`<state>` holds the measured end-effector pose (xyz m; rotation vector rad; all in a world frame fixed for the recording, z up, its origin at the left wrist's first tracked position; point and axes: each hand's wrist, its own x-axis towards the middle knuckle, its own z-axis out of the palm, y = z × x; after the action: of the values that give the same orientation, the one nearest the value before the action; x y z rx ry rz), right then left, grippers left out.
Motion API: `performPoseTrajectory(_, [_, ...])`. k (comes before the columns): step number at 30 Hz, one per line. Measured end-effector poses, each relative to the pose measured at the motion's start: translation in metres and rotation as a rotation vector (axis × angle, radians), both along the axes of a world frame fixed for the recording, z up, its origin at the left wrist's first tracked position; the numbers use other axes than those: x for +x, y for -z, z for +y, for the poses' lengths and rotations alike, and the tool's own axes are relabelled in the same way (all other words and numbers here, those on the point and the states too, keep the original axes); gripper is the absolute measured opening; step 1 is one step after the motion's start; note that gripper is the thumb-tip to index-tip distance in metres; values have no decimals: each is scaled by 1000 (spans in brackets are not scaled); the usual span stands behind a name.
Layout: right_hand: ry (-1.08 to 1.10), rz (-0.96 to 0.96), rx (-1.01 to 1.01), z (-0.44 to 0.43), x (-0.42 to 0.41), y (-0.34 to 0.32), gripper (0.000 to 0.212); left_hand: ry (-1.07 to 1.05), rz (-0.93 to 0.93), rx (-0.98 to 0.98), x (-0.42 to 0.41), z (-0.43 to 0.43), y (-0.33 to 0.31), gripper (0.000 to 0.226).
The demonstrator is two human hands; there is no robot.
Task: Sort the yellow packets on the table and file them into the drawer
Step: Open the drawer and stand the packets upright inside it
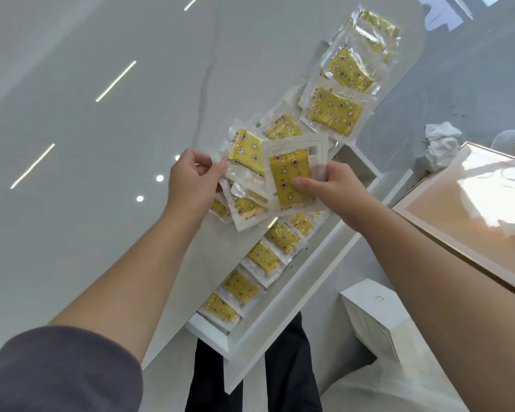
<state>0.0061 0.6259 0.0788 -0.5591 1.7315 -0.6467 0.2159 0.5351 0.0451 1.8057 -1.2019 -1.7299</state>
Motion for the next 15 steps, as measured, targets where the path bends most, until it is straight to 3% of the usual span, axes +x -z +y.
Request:
performPoseTrajectory(5, [-91,-4,-11,-8,15,4,19,145,-24,-59,13,8,-1,21])
performPoseTrajectory(9, [-135,-42,15,-13,24,7,19,146,-4,-33,15,7,0,20])
performPoseTrajectory(13, [-106,-78,68,-12,37,10,57,11,51,83,18,7,5,10])
performPoseTrajectory(15, [-53,-109,74,-8,42,13,58,-72,188,260,22,9,4,10])
